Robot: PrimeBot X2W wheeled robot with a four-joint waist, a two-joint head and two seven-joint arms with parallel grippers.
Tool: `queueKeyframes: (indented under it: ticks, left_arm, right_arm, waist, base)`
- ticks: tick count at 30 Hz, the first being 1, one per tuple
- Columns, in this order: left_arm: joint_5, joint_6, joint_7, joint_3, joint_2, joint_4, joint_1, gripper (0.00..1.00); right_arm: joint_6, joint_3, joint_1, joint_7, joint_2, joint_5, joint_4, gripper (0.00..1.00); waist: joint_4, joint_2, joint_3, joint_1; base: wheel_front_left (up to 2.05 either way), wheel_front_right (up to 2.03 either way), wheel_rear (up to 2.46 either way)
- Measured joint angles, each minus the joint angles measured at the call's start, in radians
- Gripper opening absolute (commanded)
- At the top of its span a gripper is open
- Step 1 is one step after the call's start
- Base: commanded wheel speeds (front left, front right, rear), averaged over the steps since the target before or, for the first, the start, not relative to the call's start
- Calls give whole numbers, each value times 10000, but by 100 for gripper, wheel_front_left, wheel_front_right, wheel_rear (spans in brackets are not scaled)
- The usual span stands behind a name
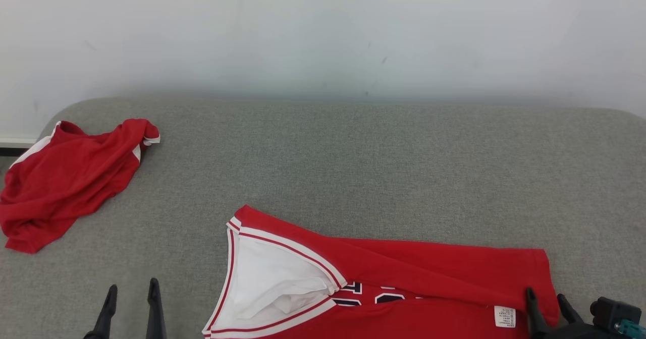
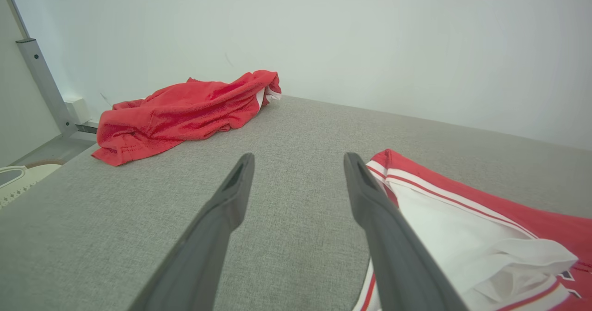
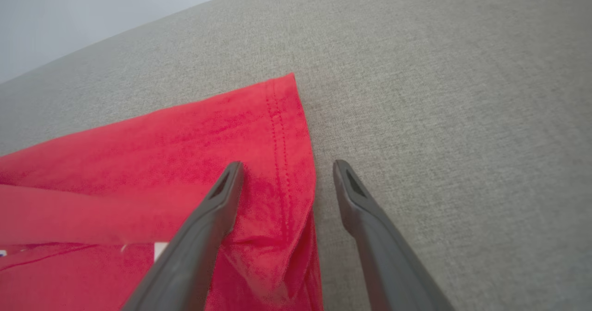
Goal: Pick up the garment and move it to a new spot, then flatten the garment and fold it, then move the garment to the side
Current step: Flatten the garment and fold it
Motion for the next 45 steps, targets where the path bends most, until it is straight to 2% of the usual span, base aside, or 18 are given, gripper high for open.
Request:
queueKeyframes:
  ticks: [3,9,13,14,15,16,17,25,31,35,39,45]
  left_arm:
    - [437,-140,0,376,-128,-56,230,100]
    - [1035,-800,0,1139,-654,48,336,100]
    - [1356,-1108,0,1220,-959,157,319,100]
    - [1463,-1181,0,1189,-1011,207,319,100]
    - [1507,-1252,0,1154,-1045,263,319,100]
    - [1555,-1310,0,1145,-1081,357,319,100]
    - [1620,-1329,0,1156,-1120,420,320,100]
    - [1799,-1501,0,1315,-1296,688,318,100]
    - [1939,-1515,0,1402,-1352,732,296,100]
    - [1990,-1521,0,1411,-1367,809,271,100]
    - [2033,-1565,0,1409,-1396,901,267,100]
    - [2077,-1578,0,1455,-1415,1014,267,100]
  right_arm:
    - [0,65,-118,4,94,-29,343,100]
    - [0,207,-491,82,161,-35,1152,100]
    - [0,336,-651,98,194,-19,1593,98]
    - [0,378,-717,105,215,12,1697,85]
    - [0,414,-737,104,222,52,1753,49]
    - [0,462,-754,102,236,73,1804,33]
    - [0,512,-784,102,245,88,1875,0]
    - [10,702,-1018,-197,165,441,2123,0]
    - [2,234,-1364,-453,-1005,403,2339,0]
    - [2,130,-1541,-516,-1308,357,2184,0]
    - [2,303,-1524,-297,-1317,533,1507,0]
    - [0,855,-1043,531,-844,1333,-744,0]
  waist:
    - [88,0,-23,0]
    - [202,0,-21,0]
    - [236,-1,-97,0]
    - [236,0,-117,0]
    - [230,0,-134,0]
    - [219,0,-148,0]
    - [201,0,-159,0]
    - [-21,0,-218,0]
    - [-178,0,-241,1]
    - [-260,1,-253,1]
    - [-319,0,-269,1]
    - [-350,1,-306,1]
  base:
    - [0,0,0]
    - [0,0,0]
    - [0,0,0]
    - [0,0,0]
    - [0,0,0]
    - [0,0,0]
    - [0,0,0]
    - [0,0,0]
    - [0,0,0]
    - [0,0,0]
    - [0,0,0]
    - [0,0,0]
